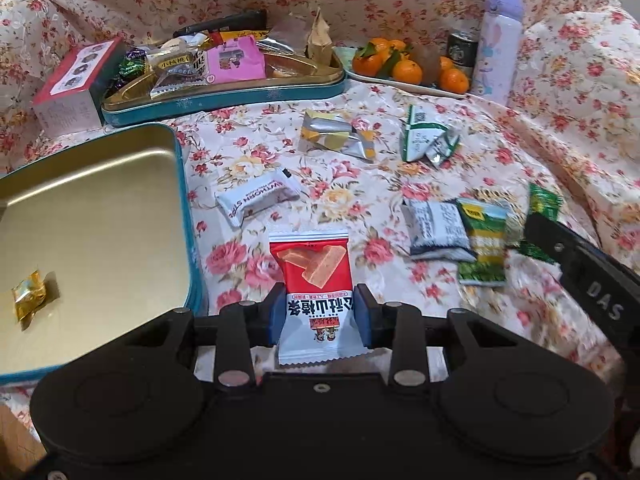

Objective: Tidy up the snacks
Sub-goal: 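Close the left gripper on the red packet while the right gripper grasps the green candy, then carry the red packet and green candy over the gold tray with both grippers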

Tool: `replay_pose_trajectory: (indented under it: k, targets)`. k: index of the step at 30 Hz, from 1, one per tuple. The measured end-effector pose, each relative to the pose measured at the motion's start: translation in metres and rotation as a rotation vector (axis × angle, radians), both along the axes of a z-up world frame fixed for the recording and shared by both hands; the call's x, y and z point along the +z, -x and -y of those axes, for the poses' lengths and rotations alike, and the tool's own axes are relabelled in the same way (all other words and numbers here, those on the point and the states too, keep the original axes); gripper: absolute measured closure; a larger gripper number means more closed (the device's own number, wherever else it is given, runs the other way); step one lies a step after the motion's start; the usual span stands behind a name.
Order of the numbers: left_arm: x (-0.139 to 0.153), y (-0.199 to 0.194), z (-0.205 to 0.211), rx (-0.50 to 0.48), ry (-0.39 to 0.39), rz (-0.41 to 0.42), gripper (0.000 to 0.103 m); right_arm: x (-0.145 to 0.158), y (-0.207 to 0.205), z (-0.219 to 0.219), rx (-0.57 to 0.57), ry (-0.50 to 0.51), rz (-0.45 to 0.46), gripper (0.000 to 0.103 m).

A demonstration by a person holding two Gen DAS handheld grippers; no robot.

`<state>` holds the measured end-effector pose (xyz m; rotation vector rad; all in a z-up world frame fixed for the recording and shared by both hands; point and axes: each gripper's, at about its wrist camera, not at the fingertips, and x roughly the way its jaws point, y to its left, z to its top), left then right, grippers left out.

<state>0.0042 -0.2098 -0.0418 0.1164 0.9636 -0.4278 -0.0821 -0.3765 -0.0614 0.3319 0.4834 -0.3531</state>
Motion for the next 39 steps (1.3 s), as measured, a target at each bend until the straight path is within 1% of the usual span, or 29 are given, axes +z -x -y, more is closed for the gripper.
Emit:
replay_pose_trajectory:
  k: [9, 17, 24, 30, 35, 37, 39]
  targets:
    - [0.017, 0.022, -0.032, 0.008, 0.017, 0.008, 0.059, -0.002, 0.013, -0.034, 0.088, -0.004, -0.046, 0.081]
    - [0.029, 0.026, -0.079, 0.076, 0.030, 0.044, 0.059, 0.006, 0.017, -0.071, 0.173, 0.014, -0.061, 0.081]
    - [0.035, 0.017, -0.130, 0.171, 0.032, 0.083, 0.059, 0.019, 0.011, -0.108, 0.253, 0.046, -0.052, 0.081]
    - [0.036, 0.001, -0.172, 0.247, 0.021, 0.108, 0.059, 0.029, 0.000, -0.136, 0.317, 0.051, -0.047, 0.081]
    - [0.036, -0.013, -0.197, 0.304, 0.045, 0.126, 0.059, 0.035, -0.011, -0.157, 0.356, 0.049, -0.046, 0.081]
    - [0.036, -0.018, -0.204, 0.324, 0.050, 0.119, 0.059, 0.038, -0.017, -0.165, 0.372, 0.049, -0.043, 0.081]
    - [0.037, -0.020, -0.211, 0.324, 0.052, 0.125, 0.059, 0.041, -0.022, -0.173, 0.386, 0.052, -0.036, 0.081]
